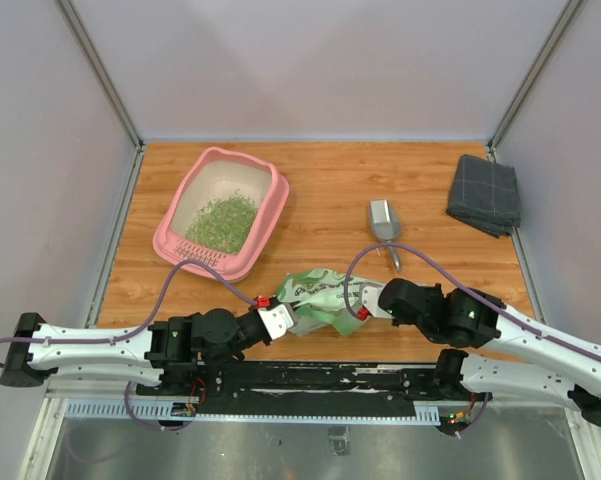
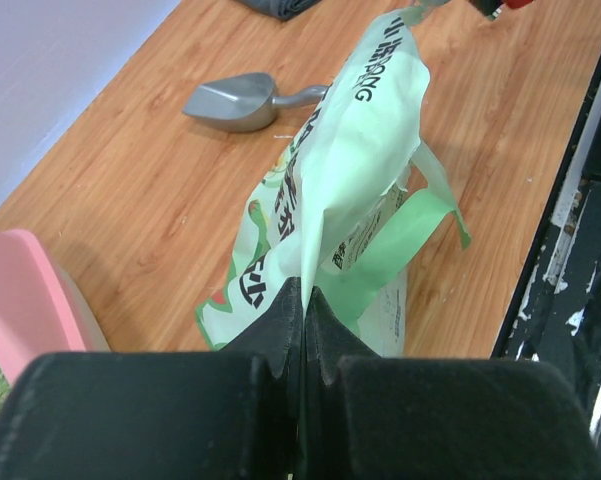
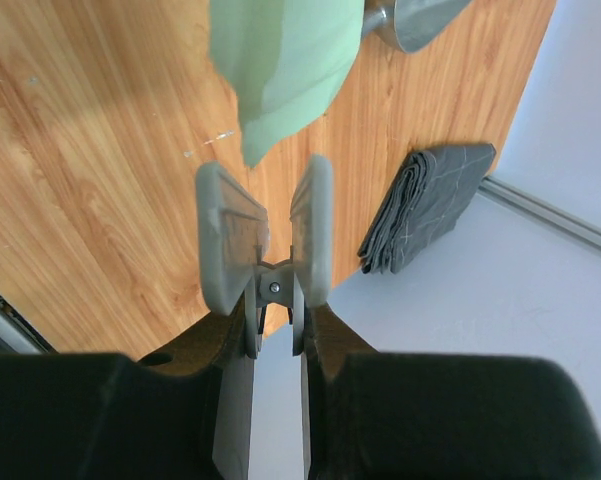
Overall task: Fill the litter box with clean litter
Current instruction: Clamp the cat litter bag at the center of the board.
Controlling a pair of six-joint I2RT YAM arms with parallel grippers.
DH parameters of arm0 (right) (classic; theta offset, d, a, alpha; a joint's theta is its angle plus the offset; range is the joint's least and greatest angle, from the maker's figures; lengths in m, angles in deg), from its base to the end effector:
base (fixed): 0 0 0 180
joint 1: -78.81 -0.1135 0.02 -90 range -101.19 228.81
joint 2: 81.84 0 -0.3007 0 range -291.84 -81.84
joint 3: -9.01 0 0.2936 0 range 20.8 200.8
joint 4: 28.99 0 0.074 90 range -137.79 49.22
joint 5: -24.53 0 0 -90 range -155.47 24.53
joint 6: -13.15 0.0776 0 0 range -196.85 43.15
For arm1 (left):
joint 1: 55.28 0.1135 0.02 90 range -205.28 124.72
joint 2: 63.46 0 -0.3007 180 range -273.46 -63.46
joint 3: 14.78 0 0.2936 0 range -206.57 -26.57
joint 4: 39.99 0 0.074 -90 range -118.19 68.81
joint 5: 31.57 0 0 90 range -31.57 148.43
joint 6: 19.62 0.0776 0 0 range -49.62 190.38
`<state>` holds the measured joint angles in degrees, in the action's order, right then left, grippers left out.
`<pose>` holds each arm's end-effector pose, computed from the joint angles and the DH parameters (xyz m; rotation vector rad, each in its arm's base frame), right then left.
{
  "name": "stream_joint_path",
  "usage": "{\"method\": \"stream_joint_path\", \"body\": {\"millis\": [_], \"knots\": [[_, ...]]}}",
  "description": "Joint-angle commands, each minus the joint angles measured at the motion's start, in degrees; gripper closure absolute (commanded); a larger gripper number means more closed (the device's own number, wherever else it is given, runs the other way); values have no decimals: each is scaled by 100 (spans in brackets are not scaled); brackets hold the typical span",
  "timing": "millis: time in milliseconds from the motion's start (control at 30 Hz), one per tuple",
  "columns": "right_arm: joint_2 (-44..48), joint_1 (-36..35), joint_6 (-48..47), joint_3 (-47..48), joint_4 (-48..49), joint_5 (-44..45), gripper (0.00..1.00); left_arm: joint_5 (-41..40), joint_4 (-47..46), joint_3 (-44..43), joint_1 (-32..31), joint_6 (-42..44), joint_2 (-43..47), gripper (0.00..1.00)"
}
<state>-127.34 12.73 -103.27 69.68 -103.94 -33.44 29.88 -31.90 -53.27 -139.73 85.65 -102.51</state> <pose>0.1037 0.1323 0.2840 -1.6263 1.8177 -0.4339 0.0582 -0.2160 0.2787 1.0512 1.3686 -0.4694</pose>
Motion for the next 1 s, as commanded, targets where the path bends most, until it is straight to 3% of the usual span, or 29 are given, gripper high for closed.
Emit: {"method": "stream_joint_path", "body": {"millis": [0, 967], "knots": [[-218, 36, -31, 26, 101, 478, 99, 33, -1197, -482, 33, -89, 222, 100], [-1026, -323, 250, 337, 198, 1070, 99, 274, -1082, -488, 139, -329, 354, 100]]}}
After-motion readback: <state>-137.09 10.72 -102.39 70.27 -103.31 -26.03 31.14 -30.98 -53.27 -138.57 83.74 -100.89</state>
